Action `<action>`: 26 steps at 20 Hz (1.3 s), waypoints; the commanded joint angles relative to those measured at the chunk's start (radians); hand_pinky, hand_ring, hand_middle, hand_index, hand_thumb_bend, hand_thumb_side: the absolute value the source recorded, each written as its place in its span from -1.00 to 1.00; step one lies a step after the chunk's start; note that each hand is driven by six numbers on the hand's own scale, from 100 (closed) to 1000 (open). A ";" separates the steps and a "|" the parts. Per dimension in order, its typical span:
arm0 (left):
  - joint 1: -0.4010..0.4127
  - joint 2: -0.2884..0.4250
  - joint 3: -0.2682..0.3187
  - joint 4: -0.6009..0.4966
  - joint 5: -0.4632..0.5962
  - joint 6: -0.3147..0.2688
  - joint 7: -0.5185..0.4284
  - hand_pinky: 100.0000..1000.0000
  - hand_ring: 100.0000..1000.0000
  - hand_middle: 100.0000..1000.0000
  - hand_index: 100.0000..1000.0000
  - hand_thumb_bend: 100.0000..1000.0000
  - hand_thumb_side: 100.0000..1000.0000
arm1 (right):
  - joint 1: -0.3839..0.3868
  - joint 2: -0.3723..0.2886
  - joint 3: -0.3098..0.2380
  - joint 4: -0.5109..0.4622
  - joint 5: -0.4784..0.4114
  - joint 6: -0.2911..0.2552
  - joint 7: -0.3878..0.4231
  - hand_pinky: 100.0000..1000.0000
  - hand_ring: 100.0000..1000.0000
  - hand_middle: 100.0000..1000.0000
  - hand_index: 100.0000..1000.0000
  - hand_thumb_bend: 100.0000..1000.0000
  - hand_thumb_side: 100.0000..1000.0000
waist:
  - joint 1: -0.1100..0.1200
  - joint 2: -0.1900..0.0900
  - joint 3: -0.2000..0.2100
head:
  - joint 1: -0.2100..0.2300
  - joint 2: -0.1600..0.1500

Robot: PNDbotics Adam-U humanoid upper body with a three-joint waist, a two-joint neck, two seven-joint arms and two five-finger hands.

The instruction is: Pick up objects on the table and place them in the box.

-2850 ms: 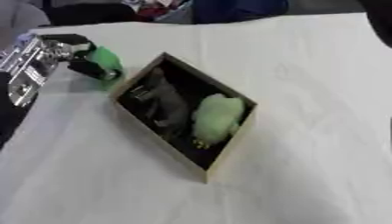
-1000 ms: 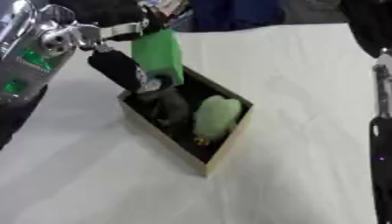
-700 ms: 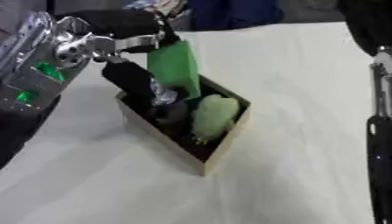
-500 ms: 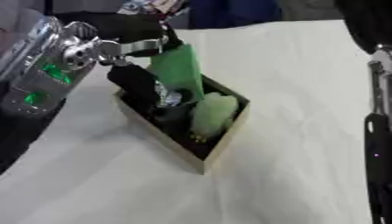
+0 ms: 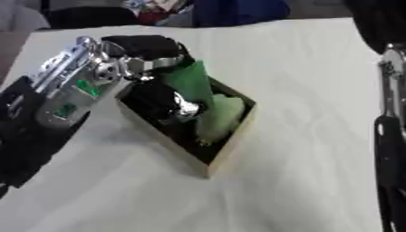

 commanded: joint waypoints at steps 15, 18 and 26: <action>-0.001 0.001 0.027 0.054 -0.132 -0.026 -0.008 0.61 0.79 0.58 1.00 0.21 0.70 | -0.012 -0.001 -0.003 -0.033 -0.007 0.007 0.000 1.00 0.90 0.59 0.66 -1.00 0.78 | -0.002 -0.024 0.000 | -0.003 -0.004; -0.001 0.005 0.040 0.049 -0.164 -0.027 -0.008 0.64 0.82 0.62 1.00 0.38 0.78 | -0.011 0.000 -0.003 -0.034 -0.007 0.008 0.000 1.00 0.90 0.59 0.66 -1.00 0.78 | -0.003 -0.024 0.001 | -0.004 -0.003; -0.001 0.007 0.073 0.015 -0.180 -0.010 0.008 0.65 0.83 0.64 1.00 0.38 0.90 | -0.010 0.004 -0.004 -0.037 -0.006 0.009 -0.003 1.00 0.90 0.59 0.66 -1.00 0.77 | -0.008 -0.027 0.003 | -0.005 -0.006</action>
